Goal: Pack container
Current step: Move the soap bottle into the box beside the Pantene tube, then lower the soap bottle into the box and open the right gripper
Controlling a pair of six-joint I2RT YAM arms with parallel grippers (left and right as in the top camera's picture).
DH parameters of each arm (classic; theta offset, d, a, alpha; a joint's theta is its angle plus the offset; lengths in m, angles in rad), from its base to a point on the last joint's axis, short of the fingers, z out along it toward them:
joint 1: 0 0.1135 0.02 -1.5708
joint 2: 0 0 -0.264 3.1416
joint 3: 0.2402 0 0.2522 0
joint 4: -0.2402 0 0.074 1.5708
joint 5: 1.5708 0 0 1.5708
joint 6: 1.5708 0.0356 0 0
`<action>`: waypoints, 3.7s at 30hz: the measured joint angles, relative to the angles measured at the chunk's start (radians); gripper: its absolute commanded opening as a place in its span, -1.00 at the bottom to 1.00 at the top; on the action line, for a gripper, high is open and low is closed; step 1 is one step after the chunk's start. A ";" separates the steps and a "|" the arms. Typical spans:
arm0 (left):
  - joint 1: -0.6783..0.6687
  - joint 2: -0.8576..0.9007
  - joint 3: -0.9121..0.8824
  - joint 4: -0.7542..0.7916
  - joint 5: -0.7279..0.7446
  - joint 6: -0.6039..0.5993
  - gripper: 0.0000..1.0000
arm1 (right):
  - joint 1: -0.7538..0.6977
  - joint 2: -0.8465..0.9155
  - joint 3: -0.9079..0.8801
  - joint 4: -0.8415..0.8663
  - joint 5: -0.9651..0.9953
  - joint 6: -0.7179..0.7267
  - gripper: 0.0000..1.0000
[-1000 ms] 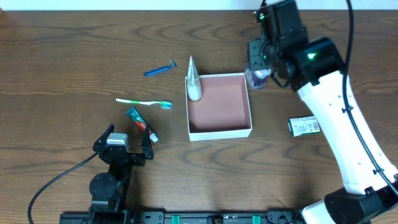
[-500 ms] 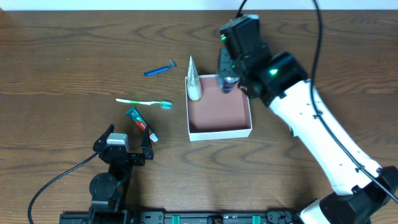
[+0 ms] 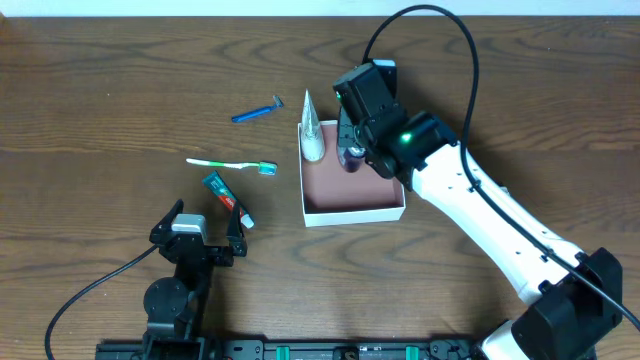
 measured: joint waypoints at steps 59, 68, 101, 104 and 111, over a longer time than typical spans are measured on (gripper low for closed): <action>0.000 0.000 0.000 0.000 0.000 0.000 0.96 | 0.000 0.092 -0.153 0.336 -0.085 -0.023 0.01; 0.000 0.000 0.000 0.000 0.000 0.000 0.96 | 0.000 0.092 -0.153 0.352 -0.109 -0.047 0.17; 0.000 0.000 0.000 0.000 0.000 0.000 0.96 | 0.000 0.092 -0.153 0.480 -0.127 -0.153 0.84; 0.000 0.000 0.000 0.000 0.000 0.000 0.96 | -0.001 0.092 -0.153 0.497 -0.126 -0.172 0.84; 0.000 0.000 0.000 0.000 0.000 0.000 0.96 | -0.048 0.092 -0.153 0.506 -0.132 -0.195 0.88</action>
